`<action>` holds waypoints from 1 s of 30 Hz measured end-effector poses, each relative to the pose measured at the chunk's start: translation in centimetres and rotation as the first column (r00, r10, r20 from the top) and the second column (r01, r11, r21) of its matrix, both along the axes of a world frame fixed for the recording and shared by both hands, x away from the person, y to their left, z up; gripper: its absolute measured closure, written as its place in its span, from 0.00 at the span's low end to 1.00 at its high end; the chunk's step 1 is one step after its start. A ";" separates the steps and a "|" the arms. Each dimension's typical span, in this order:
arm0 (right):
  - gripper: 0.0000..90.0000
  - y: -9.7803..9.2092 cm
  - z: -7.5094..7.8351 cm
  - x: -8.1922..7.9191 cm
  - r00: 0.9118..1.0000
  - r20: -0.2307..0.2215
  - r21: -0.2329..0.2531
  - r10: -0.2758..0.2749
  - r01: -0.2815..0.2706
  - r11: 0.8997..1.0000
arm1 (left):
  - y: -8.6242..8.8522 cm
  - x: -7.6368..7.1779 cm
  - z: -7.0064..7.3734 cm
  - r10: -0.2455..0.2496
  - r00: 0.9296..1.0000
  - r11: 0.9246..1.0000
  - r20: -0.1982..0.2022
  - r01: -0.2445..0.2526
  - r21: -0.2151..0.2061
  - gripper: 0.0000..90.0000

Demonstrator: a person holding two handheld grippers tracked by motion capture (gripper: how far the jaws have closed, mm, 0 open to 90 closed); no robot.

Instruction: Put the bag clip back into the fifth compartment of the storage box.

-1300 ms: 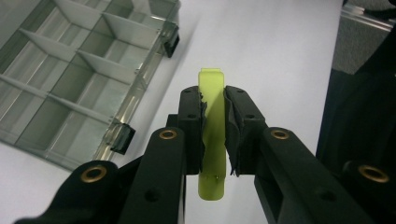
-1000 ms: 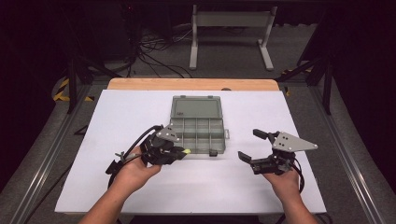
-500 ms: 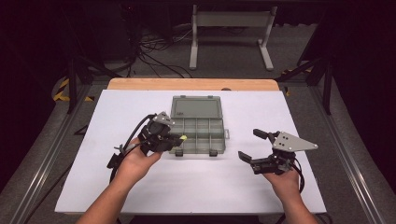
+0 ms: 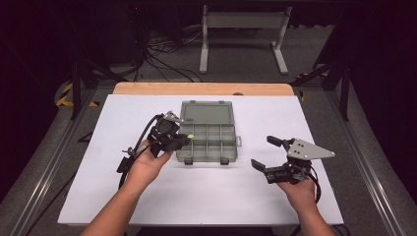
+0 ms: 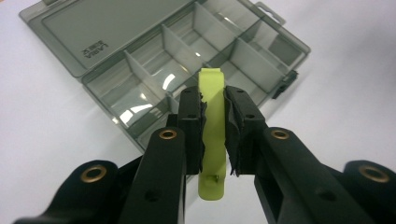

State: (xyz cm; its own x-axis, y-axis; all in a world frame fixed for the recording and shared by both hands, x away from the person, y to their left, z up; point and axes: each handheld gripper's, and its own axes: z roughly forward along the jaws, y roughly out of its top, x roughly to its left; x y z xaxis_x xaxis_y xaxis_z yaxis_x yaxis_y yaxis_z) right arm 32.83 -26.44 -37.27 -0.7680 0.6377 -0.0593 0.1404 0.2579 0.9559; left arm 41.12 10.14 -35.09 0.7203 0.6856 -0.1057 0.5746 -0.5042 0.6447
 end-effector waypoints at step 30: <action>0.09 0.1 0.0 0.0 1.000 0.002 -0.009 -0.001 0.001 1.000 | -0.5 2.2 -2.3 0.155 0.984 0.988 -0.093 -0.154 0.015 0.86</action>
